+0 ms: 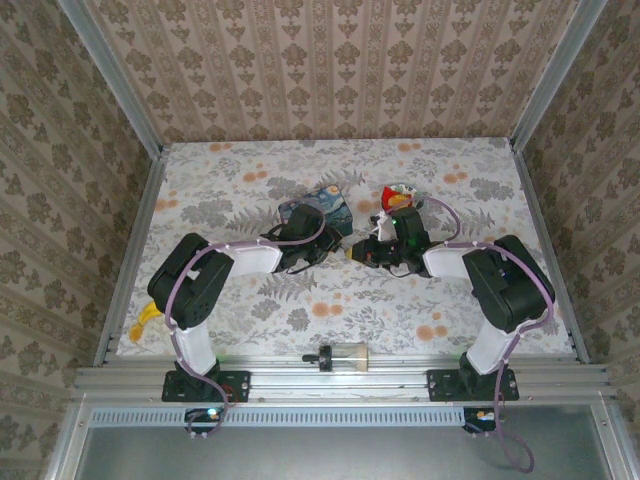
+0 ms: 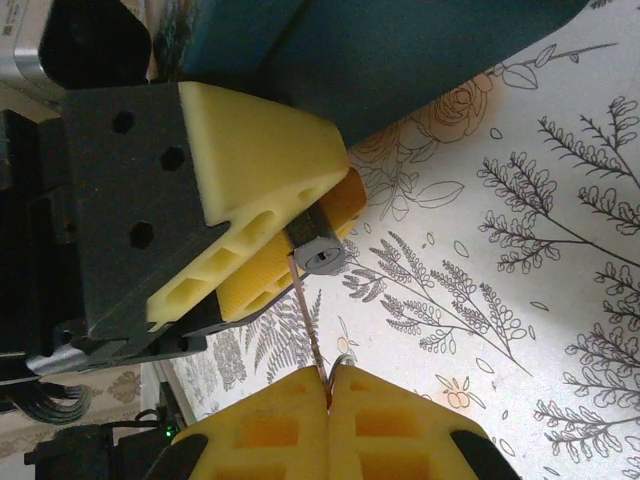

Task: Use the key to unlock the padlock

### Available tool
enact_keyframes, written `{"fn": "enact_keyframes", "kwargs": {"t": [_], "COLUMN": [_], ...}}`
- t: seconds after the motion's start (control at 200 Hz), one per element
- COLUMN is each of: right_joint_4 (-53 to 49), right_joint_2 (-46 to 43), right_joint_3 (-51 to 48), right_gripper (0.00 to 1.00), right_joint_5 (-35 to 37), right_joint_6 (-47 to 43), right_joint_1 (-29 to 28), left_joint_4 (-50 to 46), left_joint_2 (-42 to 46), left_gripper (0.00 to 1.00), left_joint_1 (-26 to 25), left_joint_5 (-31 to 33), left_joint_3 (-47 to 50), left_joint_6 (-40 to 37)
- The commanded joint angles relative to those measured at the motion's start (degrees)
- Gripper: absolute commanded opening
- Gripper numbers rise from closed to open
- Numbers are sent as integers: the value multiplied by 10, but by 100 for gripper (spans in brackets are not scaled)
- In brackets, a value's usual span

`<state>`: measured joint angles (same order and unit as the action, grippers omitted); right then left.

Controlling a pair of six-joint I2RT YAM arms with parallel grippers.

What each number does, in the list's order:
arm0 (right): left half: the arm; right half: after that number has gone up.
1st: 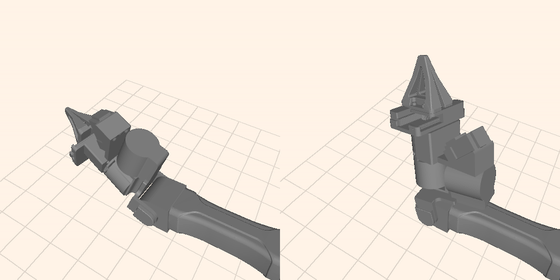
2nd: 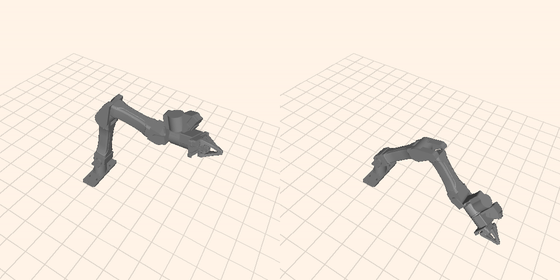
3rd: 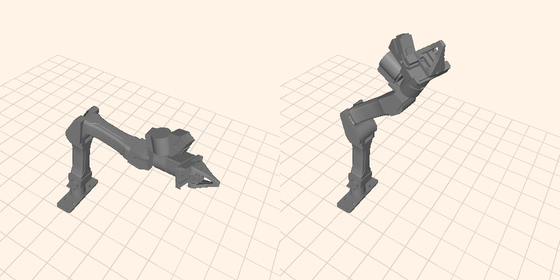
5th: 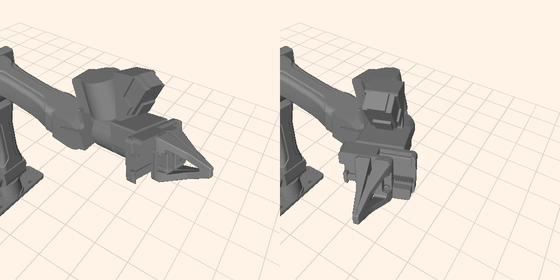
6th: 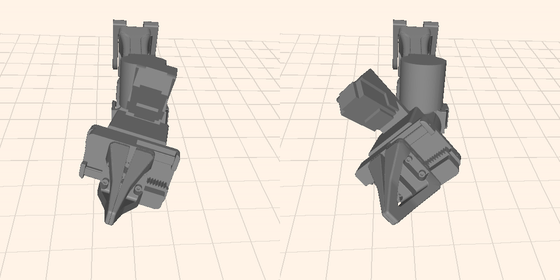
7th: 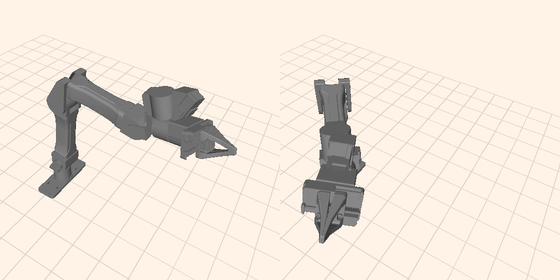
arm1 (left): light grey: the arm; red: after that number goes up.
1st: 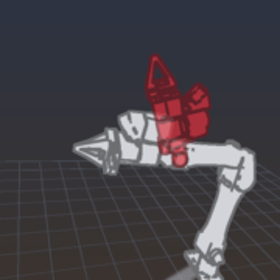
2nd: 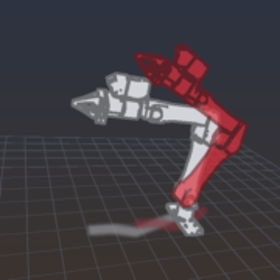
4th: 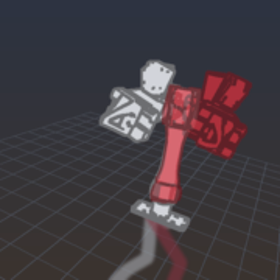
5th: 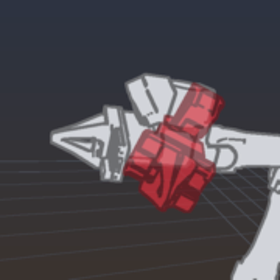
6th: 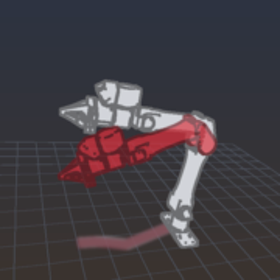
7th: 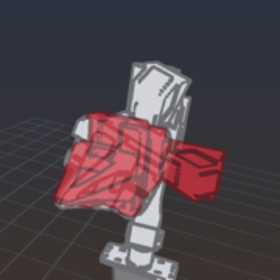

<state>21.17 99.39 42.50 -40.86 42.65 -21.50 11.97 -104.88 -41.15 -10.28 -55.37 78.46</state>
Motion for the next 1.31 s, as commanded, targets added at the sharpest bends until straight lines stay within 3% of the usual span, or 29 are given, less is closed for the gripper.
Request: {"fn": "enact_keyframes", "kwargs": {"t": [0.0, 1.3], "right_joint_4": [11, -3], "right_joint_2": [13, -9], "right_joint_3": [6, -12], "right_gripper": [0, 0], "right_joint_5": [8, 18], "right_joint_6": [8, -1], "right_joint_1": [-4, -6], "left_joint_4": [-63, -61], "left_joint_2": [-23, -29], "left_gripper": [0, 0], "left_joint_1": [2, 2], "left_joint_5": [-85, -90], "left_joint_3": [11, 11], "left_joint_6": [57, 56]}}
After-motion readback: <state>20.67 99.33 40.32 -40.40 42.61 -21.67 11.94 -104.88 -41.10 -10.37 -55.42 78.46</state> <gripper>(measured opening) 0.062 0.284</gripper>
